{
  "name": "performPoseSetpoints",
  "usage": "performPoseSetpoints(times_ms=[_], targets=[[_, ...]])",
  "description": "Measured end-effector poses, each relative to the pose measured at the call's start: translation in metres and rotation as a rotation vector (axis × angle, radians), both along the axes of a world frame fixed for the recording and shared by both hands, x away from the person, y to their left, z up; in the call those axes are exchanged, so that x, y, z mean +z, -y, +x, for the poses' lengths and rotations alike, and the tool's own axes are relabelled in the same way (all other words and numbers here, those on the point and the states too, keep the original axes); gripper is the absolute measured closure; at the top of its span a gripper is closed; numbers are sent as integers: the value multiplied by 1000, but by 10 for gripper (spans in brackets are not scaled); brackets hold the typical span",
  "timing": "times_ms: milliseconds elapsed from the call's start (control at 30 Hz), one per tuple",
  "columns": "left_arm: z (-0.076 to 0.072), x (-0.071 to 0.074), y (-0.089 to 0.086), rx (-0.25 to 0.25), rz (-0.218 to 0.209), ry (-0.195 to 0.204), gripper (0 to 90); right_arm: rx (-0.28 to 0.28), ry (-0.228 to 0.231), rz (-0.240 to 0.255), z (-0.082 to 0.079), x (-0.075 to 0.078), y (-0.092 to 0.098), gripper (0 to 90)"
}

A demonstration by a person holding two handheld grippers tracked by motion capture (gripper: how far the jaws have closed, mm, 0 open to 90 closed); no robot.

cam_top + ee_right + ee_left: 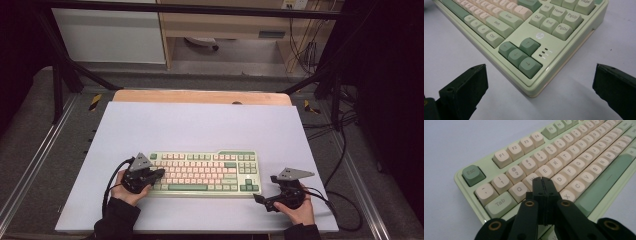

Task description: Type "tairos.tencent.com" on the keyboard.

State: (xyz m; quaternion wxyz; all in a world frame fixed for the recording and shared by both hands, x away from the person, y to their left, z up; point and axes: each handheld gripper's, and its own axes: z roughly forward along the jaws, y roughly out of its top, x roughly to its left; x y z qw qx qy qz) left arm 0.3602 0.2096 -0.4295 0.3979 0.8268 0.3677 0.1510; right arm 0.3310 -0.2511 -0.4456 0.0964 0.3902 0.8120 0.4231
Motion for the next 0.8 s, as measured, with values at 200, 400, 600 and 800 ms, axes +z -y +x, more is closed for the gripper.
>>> performPoseSetpoints(times_ms=[200,400,600,800], targets=[[-1,-2,-1,1,-1,-5,900,-2,-1,5,0,1,0,5],[-6,3,-5,2,-22,10,900,0,10,11,-1,3,1,6],[-11,6,-12,-4,-52,18,900,6,22,5,-1,8,-5,5],[-13,6,-12,-9,-58,21,900,17,31,5,1,15,-18,13]])
